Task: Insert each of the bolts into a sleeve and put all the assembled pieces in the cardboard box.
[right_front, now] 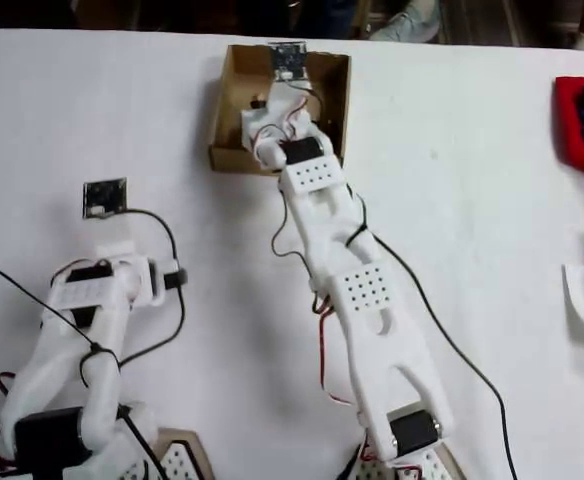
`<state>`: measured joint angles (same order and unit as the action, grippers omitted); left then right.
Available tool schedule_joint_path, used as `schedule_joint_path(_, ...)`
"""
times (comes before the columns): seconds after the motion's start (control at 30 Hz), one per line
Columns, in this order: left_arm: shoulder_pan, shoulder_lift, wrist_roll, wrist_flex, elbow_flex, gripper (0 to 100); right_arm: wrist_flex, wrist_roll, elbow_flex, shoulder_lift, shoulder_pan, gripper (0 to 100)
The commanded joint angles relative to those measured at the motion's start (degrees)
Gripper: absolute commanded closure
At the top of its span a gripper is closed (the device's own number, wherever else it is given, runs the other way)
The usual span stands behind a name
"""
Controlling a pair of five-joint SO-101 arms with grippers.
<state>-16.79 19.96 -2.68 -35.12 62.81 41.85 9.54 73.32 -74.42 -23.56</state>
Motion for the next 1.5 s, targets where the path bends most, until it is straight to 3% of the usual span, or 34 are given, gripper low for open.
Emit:
schedule_joint_path(0.0,-0.35,0.79,0.35,0.62,0.04,66,-1.63,-0.79,1.14,0.04,0.4,97.8)
schedule_joint_path(0.13,-0.35,0.79,0.35,0.62,0.04,66,-1.27,-1.05,1.14,-1.1,0.4,97.5)
schedule_joint_path(0.3,-0.35,0.79,0.35,0.62,0.04,66,-1.1,-1.05,1.14,-0.92,0.4,87.8)
schedule_joint_path(0.5,-0.35,0.79,0.35,0.62,0.04,66,1.01,-8.09,4.75,1.01,0.4,93.0)
schedule_joint_path(0.7,-0.26,1.14,0.35,0.09,-1.98,66,20.0,-10.37,20.31,8.4,2.15,95.8)
schedule_joint_path(0.8,-0.18,5.19,0.35,-8.44,-7.69,66,29.93,-10.29,22.15,13.93,3.91,95.7)
schedule_joint_path(1.03,5.71,28.66,0.35,-42.11,-22.64,66,60.79,-10.11,21.63,31.16,5.67,95.7)
schedule_joint_path(1.13,6.59,40.97,0.35,-49.85,-22.99,66,59.91,-9.93,14.15,40.66,10.24,95.8)
schedule_joint_path(1.23,6.42,52.66,0.35,-51.43,-20.09,66,59.91,-9.93,-0.53,53.85,12.88,97.2)
schedule_joint_path(1.47,6.24,73.23,0.35,-51.78,-2.51,66,58.68,-10.2,-67.52,95.87,14.37,97.2)
